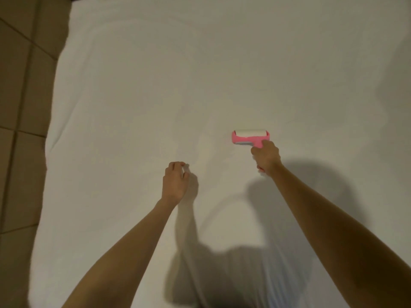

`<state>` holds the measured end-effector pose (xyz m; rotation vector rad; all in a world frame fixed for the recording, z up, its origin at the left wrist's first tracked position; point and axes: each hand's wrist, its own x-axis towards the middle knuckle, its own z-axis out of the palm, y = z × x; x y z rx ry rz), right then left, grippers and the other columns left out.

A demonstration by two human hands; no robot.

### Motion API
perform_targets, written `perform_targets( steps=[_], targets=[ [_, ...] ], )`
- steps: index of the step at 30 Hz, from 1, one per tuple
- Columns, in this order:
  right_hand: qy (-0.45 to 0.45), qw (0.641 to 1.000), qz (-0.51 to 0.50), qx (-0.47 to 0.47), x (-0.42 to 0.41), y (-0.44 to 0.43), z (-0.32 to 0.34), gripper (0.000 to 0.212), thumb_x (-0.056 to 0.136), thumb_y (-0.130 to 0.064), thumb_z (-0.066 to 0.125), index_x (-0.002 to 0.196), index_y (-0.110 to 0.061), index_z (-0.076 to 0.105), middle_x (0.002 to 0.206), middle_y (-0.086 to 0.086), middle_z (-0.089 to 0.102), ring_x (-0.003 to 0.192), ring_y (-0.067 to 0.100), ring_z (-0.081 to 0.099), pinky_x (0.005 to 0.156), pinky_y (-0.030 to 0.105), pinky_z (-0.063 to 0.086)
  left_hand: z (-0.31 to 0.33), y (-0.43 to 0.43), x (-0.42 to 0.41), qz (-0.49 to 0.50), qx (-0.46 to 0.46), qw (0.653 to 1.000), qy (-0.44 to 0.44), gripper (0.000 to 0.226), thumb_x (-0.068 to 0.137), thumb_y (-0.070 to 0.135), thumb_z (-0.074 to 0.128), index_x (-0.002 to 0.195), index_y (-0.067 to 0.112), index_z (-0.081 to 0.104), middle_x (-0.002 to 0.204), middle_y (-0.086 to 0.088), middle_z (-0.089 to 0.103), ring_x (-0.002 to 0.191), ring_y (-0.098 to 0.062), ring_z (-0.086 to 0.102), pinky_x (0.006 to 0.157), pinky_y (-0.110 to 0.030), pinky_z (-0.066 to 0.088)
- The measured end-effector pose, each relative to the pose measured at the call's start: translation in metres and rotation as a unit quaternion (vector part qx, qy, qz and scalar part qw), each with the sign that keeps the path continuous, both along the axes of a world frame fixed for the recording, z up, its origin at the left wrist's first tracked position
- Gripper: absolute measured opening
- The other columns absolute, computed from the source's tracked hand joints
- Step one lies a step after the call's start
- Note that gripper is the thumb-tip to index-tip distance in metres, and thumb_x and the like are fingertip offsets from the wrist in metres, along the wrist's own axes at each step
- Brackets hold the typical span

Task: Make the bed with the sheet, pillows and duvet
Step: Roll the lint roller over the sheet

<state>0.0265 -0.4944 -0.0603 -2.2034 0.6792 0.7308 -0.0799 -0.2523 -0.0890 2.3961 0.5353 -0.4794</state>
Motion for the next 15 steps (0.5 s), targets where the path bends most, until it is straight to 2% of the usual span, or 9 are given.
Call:
perform_targets(
  steps=[2,6,9,11,13,15],
  targets=[
    [-0.010,1.000,-0.002,0.000,0.015,0.005,-0.002,0.025,0.084,-0.018,0.049,0.105,-0.008,0.059,0.092,0.016,0.068,0.061,0.031,0.064,0.048,0.030,0.049,-0.003,0.005,0.015,-0.027,0.019,0.999,-0.003,0.032,0.094,0.011,0.047,0.125,0.006,0.053,0.130,-0.011,0.049,0.118,-0.030,0.045,0.093,-0.038,0.038],
    [-0.025,1.000,-0.007,-0.003,0.045,0.011,-0.005,0.023,0.086,-0.020,0.049,0.105,-0.009,0.057,0.098,0.016,0.067,0.072,0.037,0.068,0.067,0.043,0.059,-0.009,0.015,0.045,-0.104,0.073,0.992,-0.022,0.037,0.091,0.008,0.051,0.127,0.002,0.051,0.133,-0.014,0.048,0.114,-0.036,0.048,0.090,-0.040,0.040],
    [-0.033,0.999,-0.017,0.004,0.065,0.015,-0.007,0.024,0.087,-0.019,0.050,0.107,-0.008,0.057,0.099,0.016,0.067,0.069,0.034,0.066,0.059,0.038,0.057,-0.013,0.018,0.063,-0.161,0.107,0.981,-0.032,0.047,0.090,0.010,0.053,0.135,0.002,0.045,0.141,-0.015,0.042,0.124,-0.036,0.042,0.100,-0.042,0.035],
    [-0.043,0.999,-0.012,0.001,0.080,0.018,-0.009,0.025,0.088,-0.018,0.051,0.110,-0.007,0.056,0.098,0.015,0.065,0.064,0.029,0.061,0.048,0.029,0.050,-0.017,0.017,0.072,-0.199,0.119,0.972,-0.035,0.054,0.089,0.012,0.052,0.140,0.002,0.038,0.146,-0.016,0.037,0.131,-0.034,0.036,0.106,-0.043,0.031],
    [-0.055,0.999,-0.001,-0.004,0.094,0.021,-0.009,0.027,0.090,-0.017,0.050,0.115,-0.006,0.054,0.095,0.012,0.061,0.056,0.021,0.054,0.040,0.023,0.039,-0.021,0.016,0.077,-0.222,0.125,0.966,-0.043,0.058,0.088,0.016,0.053,0.141,0.003,0.035,0.147,-0.017,0.036,0.133,-0.034,0.036,0.106,-0.045,0.031],
    [-0.065,0.998,-0.004,0.002,0.109,0.023,-0.012,0.029,0.091,-0.016,0.049,0.117,-0.005,0.054,0.099,0.014,0.061,0.058,0.021,0.054,0.040,0.023,0.039,-0.027,0.016,0.083,-0.231,0.134,0.963,-0.047,0.056,0.086,0.023,0.047,0.138,0.007,0.034,0.145,-0.018,0.038,0.130,-0.035,0.039,0.103,-0.047,0.036]
  ],
)
